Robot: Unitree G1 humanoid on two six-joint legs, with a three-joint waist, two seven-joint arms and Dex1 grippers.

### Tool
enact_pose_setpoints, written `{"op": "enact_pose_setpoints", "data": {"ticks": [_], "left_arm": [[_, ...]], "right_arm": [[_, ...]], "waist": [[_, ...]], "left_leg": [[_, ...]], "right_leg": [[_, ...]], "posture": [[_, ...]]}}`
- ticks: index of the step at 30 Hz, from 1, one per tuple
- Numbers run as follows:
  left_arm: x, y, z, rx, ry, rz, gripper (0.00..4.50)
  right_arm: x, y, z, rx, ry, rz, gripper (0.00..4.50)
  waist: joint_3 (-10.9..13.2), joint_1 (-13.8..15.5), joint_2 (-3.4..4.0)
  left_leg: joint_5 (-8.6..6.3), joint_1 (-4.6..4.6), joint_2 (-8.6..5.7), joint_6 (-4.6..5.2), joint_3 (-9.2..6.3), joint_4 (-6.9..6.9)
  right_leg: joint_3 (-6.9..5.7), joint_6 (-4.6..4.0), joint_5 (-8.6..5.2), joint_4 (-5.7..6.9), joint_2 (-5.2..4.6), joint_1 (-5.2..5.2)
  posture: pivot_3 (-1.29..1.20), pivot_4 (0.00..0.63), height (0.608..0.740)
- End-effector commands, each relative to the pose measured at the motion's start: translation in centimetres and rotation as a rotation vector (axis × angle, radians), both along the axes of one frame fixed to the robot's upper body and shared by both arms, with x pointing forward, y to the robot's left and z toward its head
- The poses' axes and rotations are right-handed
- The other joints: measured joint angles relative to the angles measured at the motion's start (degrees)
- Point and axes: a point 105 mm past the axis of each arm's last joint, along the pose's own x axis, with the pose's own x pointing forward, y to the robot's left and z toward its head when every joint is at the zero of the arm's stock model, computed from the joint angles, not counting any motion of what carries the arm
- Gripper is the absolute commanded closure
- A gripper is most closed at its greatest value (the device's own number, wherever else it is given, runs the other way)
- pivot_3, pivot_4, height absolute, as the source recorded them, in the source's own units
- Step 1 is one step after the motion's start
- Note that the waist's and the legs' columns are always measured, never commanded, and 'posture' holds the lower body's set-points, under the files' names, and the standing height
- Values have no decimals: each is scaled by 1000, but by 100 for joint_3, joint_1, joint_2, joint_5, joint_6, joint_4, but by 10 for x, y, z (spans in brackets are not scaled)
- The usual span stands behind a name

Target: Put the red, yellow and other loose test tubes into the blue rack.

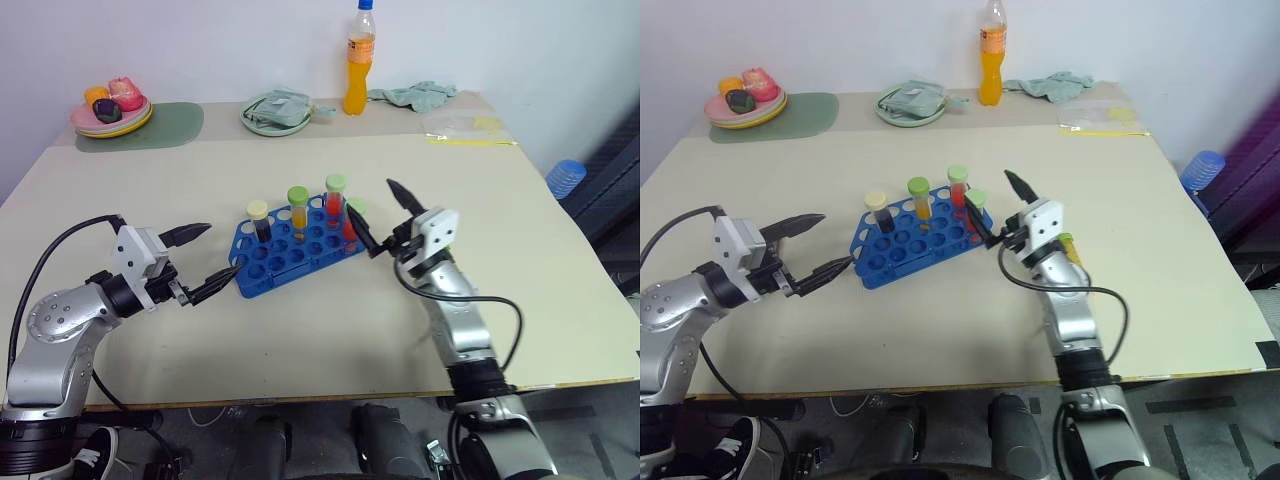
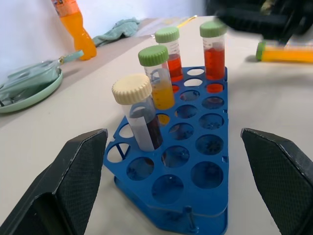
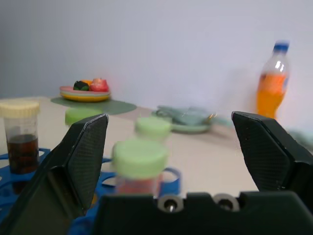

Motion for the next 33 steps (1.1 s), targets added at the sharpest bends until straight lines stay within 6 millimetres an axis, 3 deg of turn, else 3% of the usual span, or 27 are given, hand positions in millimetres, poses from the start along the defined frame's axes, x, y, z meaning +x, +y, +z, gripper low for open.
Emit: {"op": "enact_pose_setpoints", "data": {"ticks": [1, 3, 7, 9, 13, 18, 22, 24, 28, 33], "left_arm": [[-4, -2, 12, -11, -60, -4, 0], [-3, -3, 11, -13, -61, -7, 0], [-2, -5, 11, -12, -63, -18, 0], [0, -6, 10, -16, -61, -24, 0], [5, -8, 4, -27, -53, -31, 0], [7, -14, 2, -41, -54, -47, 0], [6, -18, 0, -45, -57, -54, 0], [5, -20, 0, -48, -58, -56, 0], [3, -22, 0, -50, -58, -61, 0], [-11, -21, 0, -56, -6, -105, 0]], "right_arm": [[-5, -25, 26, -3, -18, -46, 36], [-2, -40, 32, -15, 46, -77, 36], [7, -61, 24, -163, 348, -116, 36], [4, -69, 23, -190, 549, -75, 36], [-1, -79, 34, -280, 762, -82, 36], [-31, -96, 17, -520, 1072, -135, 36], [-15, -139, 11, -421, 1211, -417, 36], [-9, -137, 9, -356, 1252, -433, 36], [-5, -109, 5, -319, 1292, -304, 36], [-2, -100, 0, -325, 1286, -324, 36]], "waist": [[0, -1, 0], [0, -1, 0], [2, 5, 3], [5, 4, 8], [7, 10, 12], [4, 47, 7], [4, 10, 7], [4, 18, 6], [5, 1, 8], [4, 17, 7]], "left_leg": [[0, 0, 0, 0, 1, 1], [0, 1, 0, 0, 1, 1], [0, -3, -1, 0, 3, 5], [0, -3, -1, 1, 2, 5], [1, -8, -1, 3, 3, 5], [1, -32, -2, 3, 1, 4], [1, -53, -9, 3, 12, 12], [1, -54, -10, 3, 17, 14], [1, -52, -5, 3, 15, 5], [1, -60, -7, 3, 14, 6]], "right_leg": [[0, -2, -1, 0, 0, 1], [0, -2, -1, 0, 0, 1], [1, -5, -3, -2, -3, 1], [1, -6, -3, -4, -3, 1], [0, -7, -4, -8, -4, 0], [-8, -6, -4, -38, -10, -8], [-6, 4, 6, -69, -21, -11], [-5, 4, 11, -76, -24, -10], [-5, 8, 14, -73, -16, -16], [-6, 21, 20, -77, -19, -17]], "posture": [[0, 150, 740], [0, 150, 740], [0, 150, 740], [0, 150, 740], [0, 150, 740], [0, 150, 740], [0, 150, 740], [0, 150, 740], [0, 150, 740], [0, 150, 740]]}}
